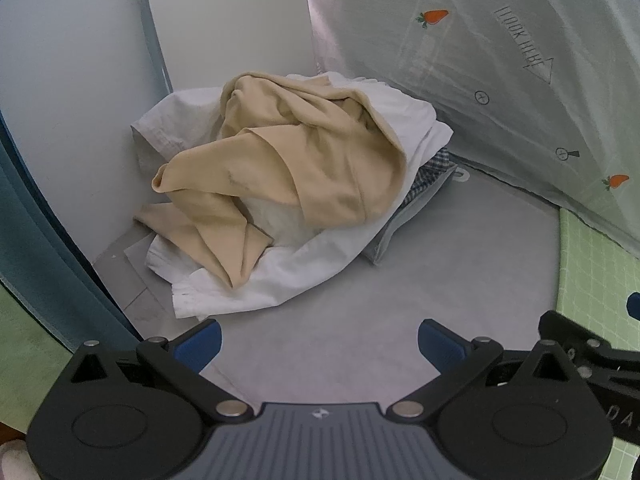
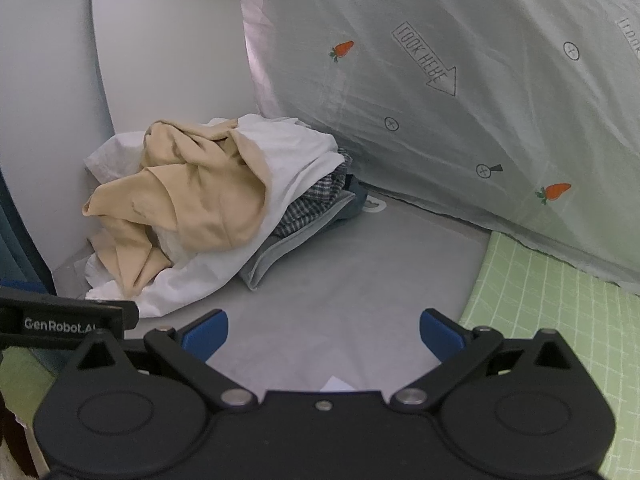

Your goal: Fold clothes

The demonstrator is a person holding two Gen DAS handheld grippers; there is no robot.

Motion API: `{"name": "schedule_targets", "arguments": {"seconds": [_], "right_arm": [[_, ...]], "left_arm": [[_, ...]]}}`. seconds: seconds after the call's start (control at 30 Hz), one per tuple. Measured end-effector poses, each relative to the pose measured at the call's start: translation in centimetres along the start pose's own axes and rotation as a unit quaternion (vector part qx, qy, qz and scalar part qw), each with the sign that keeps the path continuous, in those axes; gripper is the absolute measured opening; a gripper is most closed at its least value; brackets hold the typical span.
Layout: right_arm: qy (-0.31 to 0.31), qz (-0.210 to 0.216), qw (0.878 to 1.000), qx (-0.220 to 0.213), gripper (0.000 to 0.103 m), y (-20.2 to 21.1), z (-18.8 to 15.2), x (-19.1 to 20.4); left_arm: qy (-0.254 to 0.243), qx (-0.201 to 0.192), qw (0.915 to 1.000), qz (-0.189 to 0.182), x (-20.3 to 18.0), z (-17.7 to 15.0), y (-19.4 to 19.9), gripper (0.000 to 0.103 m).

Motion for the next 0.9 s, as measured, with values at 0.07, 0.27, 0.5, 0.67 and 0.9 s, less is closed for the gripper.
{"name": "schedule_targets", "arguments": {"seconds": [0.07,0.27,0.5,0.67,0.9], "right_arm": [[-0.002,-0.001,1.000,0.000,0.103,-0.4,0.3,0.0],[0.015,-0.003,1.000,0.001,0.103,-3.1,1.8,0.2],[0.060,0.001,0.998,0.005,0.101,-8.6,5.3,1.0],[0.082,0.016,0.996,0.010,0.094,-14.2,8.5,1.9],[0.096,0.076,0.992,0.009,0.077,-20.8,12.3,4.7]], "left_arm": [[0.002,0.001,1.0000,0.003,0.2,0.4,-0.4,0.103],[0.015,0.008,0.9997,0.017,1.6,2.5,-2.7,0.103],[0.049,0.033,0.9977,0.033,4.0,6.0,-7.8,0.103],[0.089,0.035,0.9937,0.058,6.8,9.2,-11.6,0.103],[0.181,0.030,0.9827,0.025,10.3,13.3,-16.0,0.102]]}}
Point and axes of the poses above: each gripper's, at about its wrist camera, not at the fingertips, and y roughly against the way its jaws point, x to its left, z to its top, the point moved 4 cm from there along -y, roughly the way its jaws point, and after that the axes turned 1 degree about y, right-handed, at the moved point
